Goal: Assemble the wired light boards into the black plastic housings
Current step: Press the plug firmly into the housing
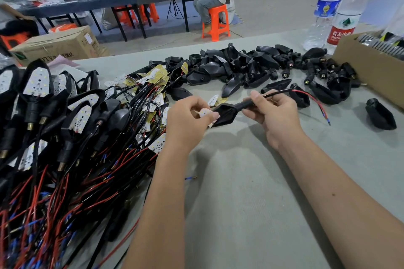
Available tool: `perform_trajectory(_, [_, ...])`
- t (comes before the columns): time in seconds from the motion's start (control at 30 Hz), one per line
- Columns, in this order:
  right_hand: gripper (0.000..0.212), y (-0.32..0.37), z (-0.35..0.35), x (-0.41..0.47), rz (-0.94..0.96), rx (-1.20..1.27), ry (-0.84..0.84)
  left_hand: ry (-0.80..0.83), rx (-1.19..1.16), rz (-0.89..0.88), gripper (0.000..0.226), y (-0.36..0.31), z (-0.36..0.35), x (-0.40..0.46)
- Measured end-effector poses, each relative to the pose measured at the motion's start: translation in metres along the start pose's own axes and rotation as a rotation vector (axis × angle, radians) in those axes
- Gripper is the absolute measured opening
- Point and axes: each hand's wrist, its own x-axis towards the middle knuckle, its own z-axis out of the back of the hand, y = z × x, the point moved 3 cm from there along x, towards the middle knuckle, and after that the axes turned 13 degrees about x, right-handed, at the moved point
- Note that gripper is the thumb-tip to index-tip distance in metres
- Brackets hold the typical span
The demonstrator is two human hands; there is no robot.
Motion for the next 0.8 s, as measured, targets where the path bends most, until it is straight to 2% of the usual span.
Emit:
perform_trajectory(0.27, [0.016,-0.003,0.005,0.004,0.083,-0.030,-0.051,-0.118,0.002,0.120,0.013,0.006,0.000,0.003])
perform_trajectory(0.37, [0.016,-0.003,0.008,0.006,0.129,-0.048,-0.091,-0.091,-0.297,0.292,0.004,0.008,-0.007,0.001])
perform_trajectory(0.43, [0.015,-0.001,0.009,0.007,0.155,-0.038,-0.096,-0.068,-0.541,0.414,0.011,0.009,-0.011,0.000])
perform_trajectory(0.5, [0.016,0.000,0.009,0.007,0.175,-0.049,-0.079,-0.043,-0.676,0.467,0.020,0.009,-0.012,-0.001])
perform_trajectory(0.67, [0.019,0.002,0.007,0.005,0.115,-0.012,-0.041,-0.013,-0.754,0.461,0.021,0.009,-0.011,0.000])
perform_trajectory(0.8, [0.020,0.006,0.006,0.006,0.059,0.034,0.008,-0.059,-0.735,0.449,0.009,0.006,-0.014,-0.001])
